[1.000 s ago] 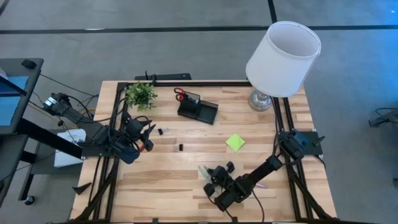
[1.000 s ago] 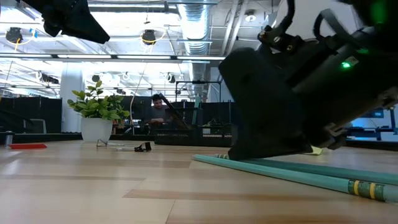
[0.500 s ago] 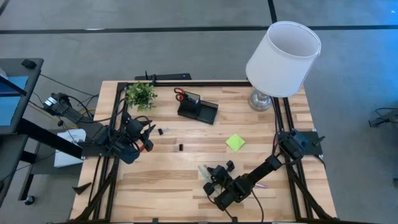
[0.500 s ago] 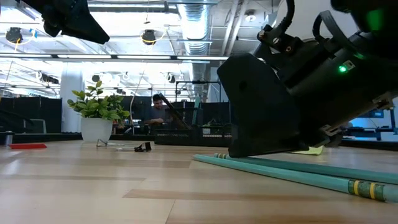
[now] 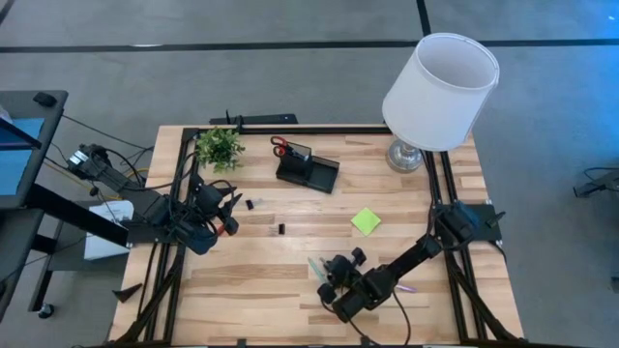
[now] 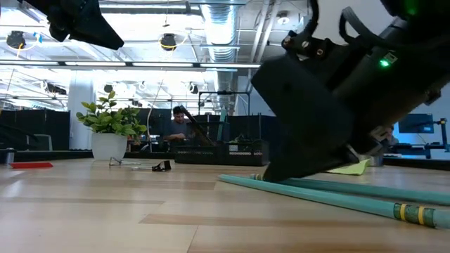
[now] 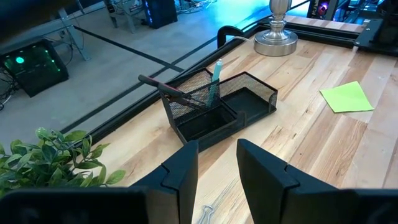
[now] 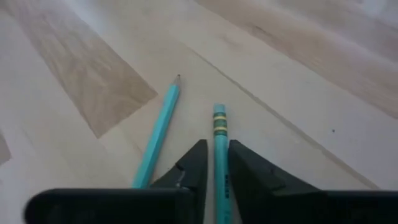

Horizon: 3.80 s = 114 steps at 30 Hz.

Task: Pick and place office supplies into organizer
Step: Put the right blue pencil into the desk organizer

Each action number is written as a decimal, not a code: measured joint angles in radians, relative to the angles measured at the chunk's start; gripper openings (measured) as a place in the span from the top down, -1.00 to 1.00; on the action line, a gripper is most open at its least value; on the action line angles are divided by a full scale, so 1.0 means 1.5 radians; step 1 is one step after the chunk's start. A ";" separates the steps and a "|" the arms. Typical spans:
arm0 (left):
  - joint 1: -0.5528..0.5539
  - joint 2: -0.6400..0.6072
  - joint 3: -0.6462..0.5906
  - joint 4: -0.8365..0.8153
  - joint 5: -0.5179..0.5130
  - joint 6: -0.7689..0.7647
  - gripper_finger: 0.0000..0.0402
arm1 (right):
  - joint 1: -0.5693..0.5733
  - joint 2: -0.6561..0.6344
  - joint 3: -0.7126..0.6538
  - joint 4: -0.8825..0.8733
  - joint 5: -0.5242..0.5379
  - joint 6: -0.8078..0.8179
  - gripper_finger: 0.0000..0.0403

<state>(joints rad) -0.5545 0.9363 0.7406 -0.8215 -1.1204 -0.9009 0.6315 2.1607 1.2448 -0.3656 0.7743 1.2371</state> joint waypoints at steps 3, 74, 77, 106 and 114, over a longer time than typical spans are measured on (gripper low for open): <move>0.000 0.000 0.000 0.000 0.000 0.000 0.45 | 0.001 0.000 0.000 0.005 -0.001 0.008 0.52; 0.000 0.000 -0.061 0.000 0.006 -0.044 0.45 | 0.098 0.090 -0.076 0.168 0.256 0.064 0.52; 0.000 0.000 -0.061 0.000 0.006 -0.042 0.45 | 0.094 0.092 -0.076 0.168 0.262 0.062 0.52; 0.000 0.000 -0.061 0.001 0.012 -0.035 0.45 | 0.211 -0.084 -0.049 -0.002 0.162 -0.025 0.52; 0.000 0.000 -0.061 0.003 0.012 -0.046 0.45 | 0.323 0.005 -0.049 -0.005 0.323 0.092 0.52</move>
<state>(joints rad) -0.5546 0.9360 0.6495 -0.8169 -1.1020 -0.9694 1.1163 2.1682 1.1717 -0.3732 1.2586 1.3758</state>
